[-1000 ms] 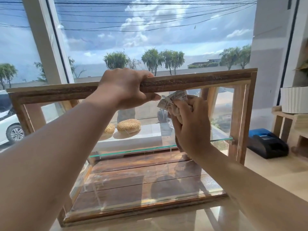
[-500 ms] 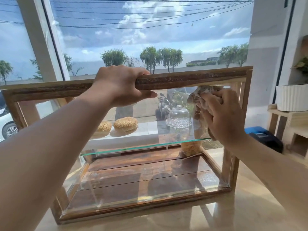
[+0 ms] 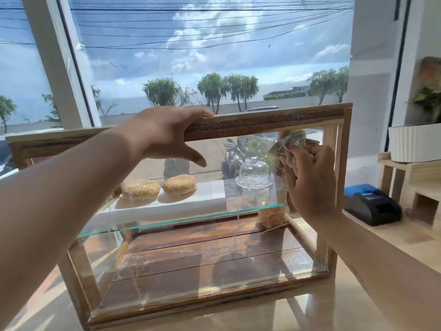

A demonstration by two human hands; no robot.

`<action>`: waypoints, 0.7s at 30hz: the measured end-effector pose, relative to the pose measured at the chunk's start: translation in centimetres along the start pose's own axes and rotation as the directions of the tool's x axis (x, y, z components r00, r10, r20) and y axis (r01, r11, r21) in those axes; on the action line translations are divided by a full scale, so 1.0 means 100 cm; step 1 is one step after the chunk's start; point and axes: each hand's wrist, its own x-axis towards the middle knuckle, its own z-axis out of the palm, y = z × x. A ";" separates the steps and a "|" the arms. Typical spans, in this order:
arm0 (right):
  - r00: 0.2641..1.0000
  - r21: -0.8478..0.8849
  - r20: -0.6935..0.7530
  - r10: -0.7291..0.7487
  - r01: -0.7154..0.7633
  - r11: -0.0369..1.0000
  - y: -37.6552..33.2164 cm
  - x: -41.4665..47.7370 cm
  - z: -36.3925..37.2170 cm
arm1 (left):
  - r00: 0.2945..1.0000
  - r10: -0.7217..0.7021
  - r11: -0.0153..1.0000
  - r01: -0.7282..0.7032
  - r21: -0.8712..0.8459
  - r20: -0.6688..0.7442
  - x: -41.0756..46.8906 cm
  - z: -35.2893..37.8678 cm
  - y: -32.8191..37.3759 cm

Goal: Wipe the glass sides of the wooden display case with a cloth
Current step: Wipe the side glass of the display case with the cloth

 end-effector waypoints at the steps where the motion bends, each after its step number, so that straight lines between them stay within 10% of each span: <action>1: 0.999 -0.019 0.026 -0.026 0.026 0.999 0.003 0.000 -0.002 | 0.999 0.012 1.000 -0.012 -0.024 0.033 -0.001 -0.003 -0.005; 21: 0.973 0.041 -0.066 -0.222 0.225 0.973 -0.085 0.016 0.036 | 0.999 -0.030 0.997 0.032 -0.067 0.025 0.002 0.001 -0.013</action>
